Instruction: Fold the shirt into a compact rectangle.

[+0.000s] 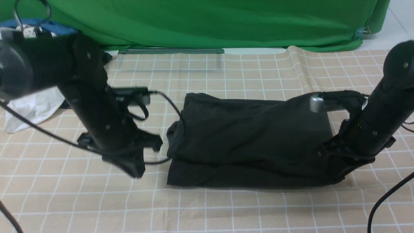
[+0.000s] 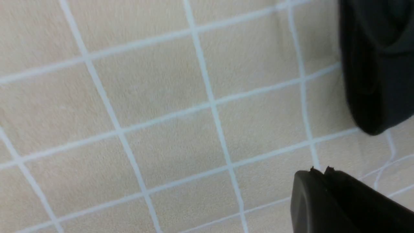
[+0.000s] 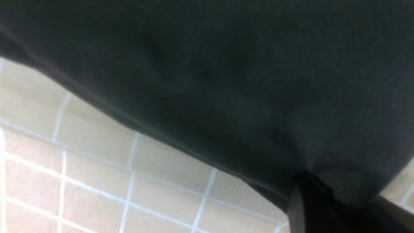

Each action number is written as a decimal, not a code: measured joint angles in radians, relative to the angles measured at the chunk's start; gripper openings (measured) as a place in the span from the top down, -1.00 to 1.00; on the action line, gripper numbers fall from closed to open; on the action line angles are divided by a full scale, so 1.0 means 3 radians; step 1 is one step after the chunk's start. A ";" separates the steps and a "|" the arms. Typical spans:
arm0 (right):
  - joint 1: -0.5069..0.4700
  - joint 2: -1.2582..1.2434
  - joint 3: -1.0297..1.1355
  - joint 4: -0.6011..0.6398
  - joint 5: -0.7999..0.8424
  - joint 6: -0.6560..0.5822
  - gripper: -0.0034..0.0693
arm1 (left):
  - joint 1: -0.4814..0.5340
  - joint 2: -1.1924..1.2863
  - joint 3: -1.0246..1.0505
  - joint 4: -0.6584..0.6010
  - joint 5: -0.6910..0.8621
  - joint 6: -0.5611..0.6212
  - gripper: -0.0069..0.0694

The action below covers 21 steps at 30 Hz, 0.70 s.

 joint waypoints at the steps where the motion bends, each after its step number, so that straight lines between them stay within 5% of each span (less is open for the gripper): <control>1: 0.0000 0.0000 0.0003 -0.0015 0.0009 0.0006 0.37 | 0.0000 0.0001 0.0031 0.0040 -0.0010 -0.0005 0.67; 6: 0.0000 -0.0031 -0.0143 -0.0278 0.0376 0.0009 -0.04 | 0.0000 -0.0072 -0.0017 0.0258 0.0122 -0.0008 0.45; 9: 0.0000 -0.0164 -0.0272 -0.0416 0.0633 0.0020 0.16 | 0.0000 -0.0254 -0.0055 0.0280 0.0152 -0.0008 0.43; 11: 0.0000 -0.0458 -0.0327 -0.0461 0.0661 0.0038 0.60 | 0.0000 -0.0567 -0.0063 0.0224 0.0084 -0.0008 0.45; 13: 0.0000 -0.0846 -0.0327 -0.0464 0.0586 0.0080 0.76 | 0.0000 -0.0880 -0.0027 0.0119 -0.0005 -0.0008 0.52; 21: 0.0000 -0.2837 0.0072 -0.0485 -0.0633 0.0121 0.80 | 0.0000 -0.2751 0.0715 -0.0115 -0.0609 0.0042 0.78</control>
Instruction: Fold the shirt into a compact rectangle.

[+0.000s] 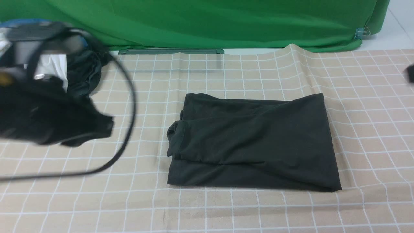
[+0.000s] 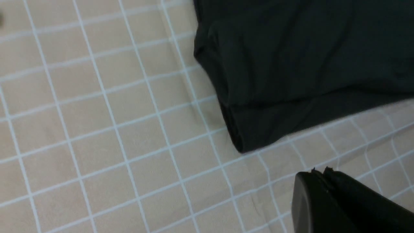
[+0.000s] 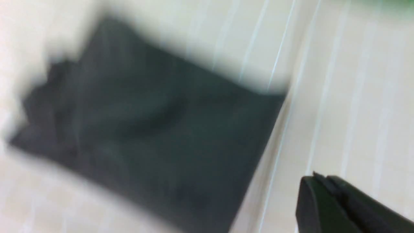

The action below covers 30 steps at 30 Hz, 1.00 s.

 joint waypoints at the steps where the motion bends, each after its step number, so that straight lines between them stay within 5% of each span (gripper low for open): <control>1: 0.0000 -0.0054 0.0022 0.0000 -0.0044 0.0000 0.80 | 0.0000 -0.0104 0.0056 0.0000 -0.0042 0.0000 0.78; 12: 0.0000 -0.2502 0.1843 -0.0004 -0.2215 -0.0073 0.77 | 0.0000 -0.2379 0.1618 0.0010 -0.1238 -0.0051 0.77; 19: 0.0000 -0.2691 0.2229 -0.0004 -0.2638 -0.0081 0.49 | 0.0000 -0.2648 0.1995 0.0025 -0.1921 -0.0073 0.77; 30: 0.0000 -0.2691 0.2238 -0.0004 -0.2724 -0.0095 0.31 | 0.0000 -0.2648 0.2023 0.0346 -0.1944 -0.0060 0.77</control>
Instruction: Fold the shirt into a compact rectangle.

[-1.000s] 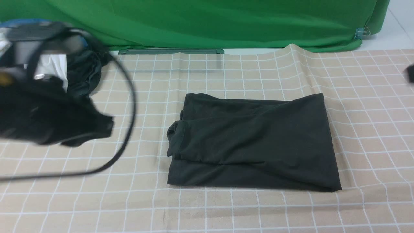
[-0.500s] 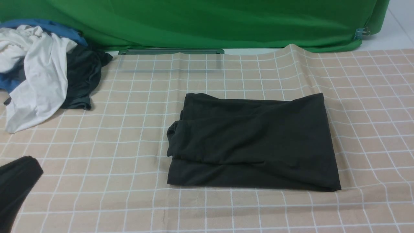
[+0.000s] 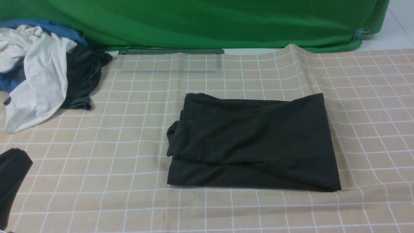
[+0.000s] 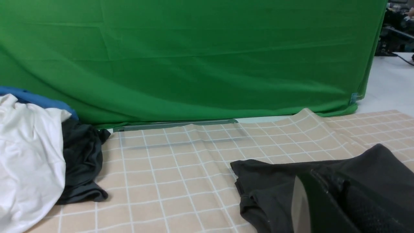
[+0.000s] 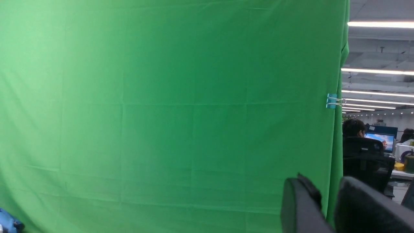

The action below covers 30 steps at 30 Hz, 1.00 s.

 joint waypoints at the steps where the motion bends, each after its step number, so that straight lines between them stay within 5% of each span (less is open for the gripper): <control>1: 0.0000 0.0000 0.0000 0.0000 0.0000 -0.0002 0.31 | 0.0000 0.0000 0.0004 0.0004 0.0007 0.0006 0.77; 30: 0.0000 0.0000 0.0000 0.0000 0.0000 -0.0009 0.26 | 0.0121 -0.0046 0.0190 0.0539 -0.0115 0.0160 0.77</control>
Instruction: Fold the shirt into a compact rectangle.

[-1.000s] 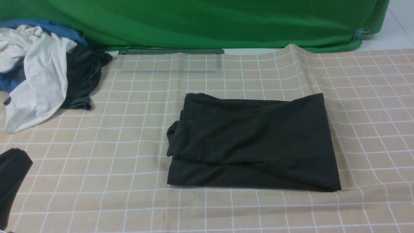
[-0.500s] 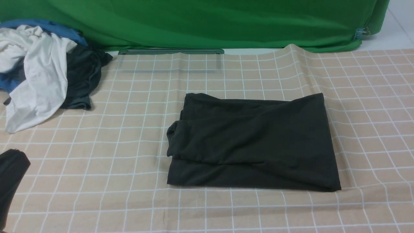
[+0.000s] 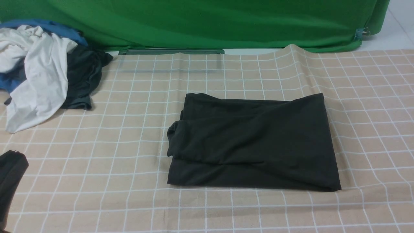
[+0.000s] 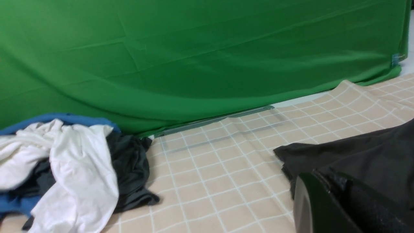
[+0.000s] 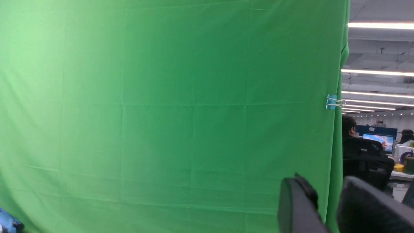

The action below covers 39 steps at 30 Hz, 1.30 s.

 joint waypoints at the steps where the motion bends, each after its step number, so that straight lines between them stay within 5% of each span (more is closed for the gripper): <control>1: 0.0000 0.0000 0.0000 0.0000 0.0000 0.0000 0.26 | 0.0081 -0.0045 0.0084 -0.0013 -0.0045 0.0000 0.77; 11: 0.0000 0.0000 0.0000 0.0000 -0.0001 0.0000 0.25 | 0.0752 -0.0403 0.0842 -0.0084 -0.0116 0.0000 0.77; 39: 0.0000 0.0000 0.0000 0.0000 -0.0007 0.0000 0.25 | 0.0773 -0.0413 0.0850 -0.0073 -0.0115 0.0000 0.77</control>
